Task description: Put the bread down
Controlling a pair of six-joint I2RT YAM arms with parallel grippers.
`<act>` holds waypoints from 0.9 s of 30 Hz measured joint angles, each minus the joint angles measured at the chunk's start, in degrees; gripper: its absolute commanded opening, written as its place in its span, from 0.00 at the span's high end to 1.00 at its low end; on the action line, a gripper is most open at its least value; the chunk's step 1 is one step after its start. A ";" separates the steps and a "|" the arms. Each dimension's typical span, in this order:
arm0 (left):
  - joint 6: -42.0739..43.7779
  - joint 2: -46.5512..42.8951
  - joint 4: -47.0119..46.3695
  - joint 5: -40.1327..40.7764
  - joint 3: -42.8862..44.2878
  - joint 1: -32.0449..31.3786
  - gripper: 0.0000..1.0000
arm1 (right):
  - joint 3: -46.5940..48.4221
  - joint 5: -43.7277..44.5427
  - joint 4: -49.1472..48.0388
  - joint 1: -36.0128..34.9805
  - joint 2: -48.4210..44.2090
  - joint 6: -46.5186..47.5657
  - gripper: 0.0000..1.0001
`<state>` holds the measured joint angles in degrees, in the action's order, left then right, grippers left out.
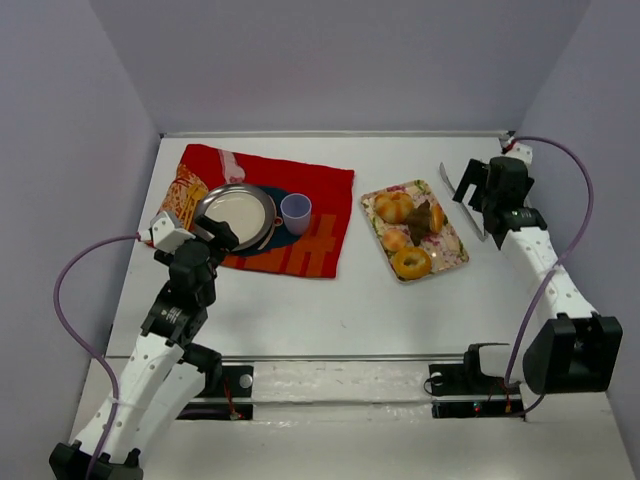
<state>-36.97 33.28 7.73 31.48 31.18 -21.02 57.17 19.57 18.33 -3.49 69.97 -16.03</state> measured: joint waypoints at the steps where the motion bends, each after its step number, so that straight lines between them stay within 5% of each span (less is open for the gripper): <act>1: 0.04 -0.02 0.00 -0.02 0.00 0.00 0.01 | 2.80 -3.89 -0.37 2.43 2.40 3.98 0.00; 10: 0.57 -0.26 -0.07 -1.03 0.00 0.00 0.01 | 15.78 -16.48 4.70 7.80 19.58 24.50 0.00; 16: 0.72 -0.44 -0.13 -1.20 0.00 0.00 0.01 | 18.62 -21.57 9.97 15.98 24.70 29.11 0.00; 27: 1.64 1.01 -1.22 -2.97 0.02 0.00 0.01 | 20.41 -28.79 13.86 16.57 34.18 35.12 0.00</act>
<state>-35.33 34.28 6.50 28.51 31.20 -21.02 77.58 -9.21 32.18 13.08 104.16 19.09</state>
